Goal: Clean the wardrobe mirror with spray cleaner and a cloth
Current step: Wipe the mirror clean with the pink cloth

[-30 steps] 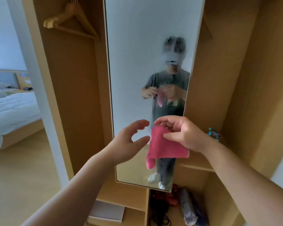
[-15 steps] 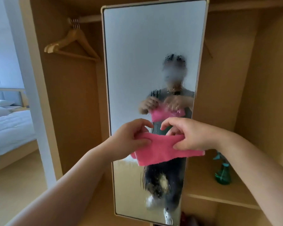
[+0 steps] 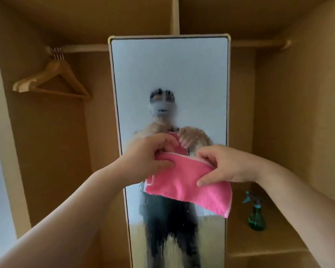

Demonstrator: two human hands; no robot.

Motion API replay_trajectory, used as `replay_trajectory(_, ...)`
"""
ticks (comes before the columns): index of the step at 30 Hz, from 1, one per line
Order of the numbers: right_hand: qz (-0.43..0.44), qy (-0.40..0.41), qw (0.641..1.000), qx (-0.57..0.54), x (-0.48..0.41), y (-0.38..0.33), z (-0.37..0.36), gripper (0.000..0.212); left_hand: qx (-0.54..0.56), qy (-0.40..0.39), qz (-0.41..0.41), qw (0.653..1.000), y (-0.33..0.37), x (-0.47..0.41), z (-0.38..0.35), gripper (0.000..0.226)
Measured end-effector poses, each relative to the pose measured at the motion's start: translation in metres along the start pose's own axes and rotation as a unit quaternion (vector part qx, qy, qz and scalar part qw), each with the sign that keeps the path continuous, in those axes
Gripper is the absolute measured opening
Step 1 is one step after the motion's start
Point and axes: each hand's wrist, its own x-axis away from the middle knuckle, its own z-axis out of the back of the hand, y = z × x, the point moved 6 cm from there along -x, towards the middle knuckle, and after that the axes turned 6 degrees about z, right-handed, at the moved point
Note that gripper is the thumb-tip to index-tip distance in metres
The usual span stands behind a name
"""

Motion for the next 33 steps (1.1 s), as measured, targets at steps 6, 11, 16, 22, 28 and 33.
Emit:
replay_trajectory(6, -0.011, 0.163, 0.986, 0.041, -0.011, -0.013, 0.009, 0.029, -0.050, 0.044, -0.041, 0.997, -0.005, -0.025, 0.042, 0.029)
replay_trajectory(11, -0.014, 0.252, 0.921, 0.296, -0.015, -0.026, 0.033, 0.028, -0.054, 0.093, -0.092, 0.990, 0.008, -0.054, 0.054, 0.030)
replay_trajectory(16, 0.054, 0.349, 0.835, 0.421, -0.025, -0.026, 0.070, 0.025, -0.073, 0.163, -0.123, 0.976, 0.020, -0.094, 0.056, 0.033)
replay_trajectory(22, 0.141, 0.296, 0.752, 0.572, -0.053, -0.018, 0.095, 0.031, -0.125, 0.216, -0.143, 0.958, 0.041, -0.141, 0.065, 0.028)
replay_trajectory(28, 0.175, 0.349, 0.692, 0.608, -0.082, -0.013, 0.137, 0.030, -0.171, 0.288, -0.167, 0.927, 0.072, -0.185, 0.085, 0.028)
replay_trajectory(33, 0.146, 0.369, 0.681, 0.615, -0.097, 0.015, 0.146, 0.016, -0.213, 0.286, -0.143, 0.923, 0.068, -0.209, 0.070, 0.026)
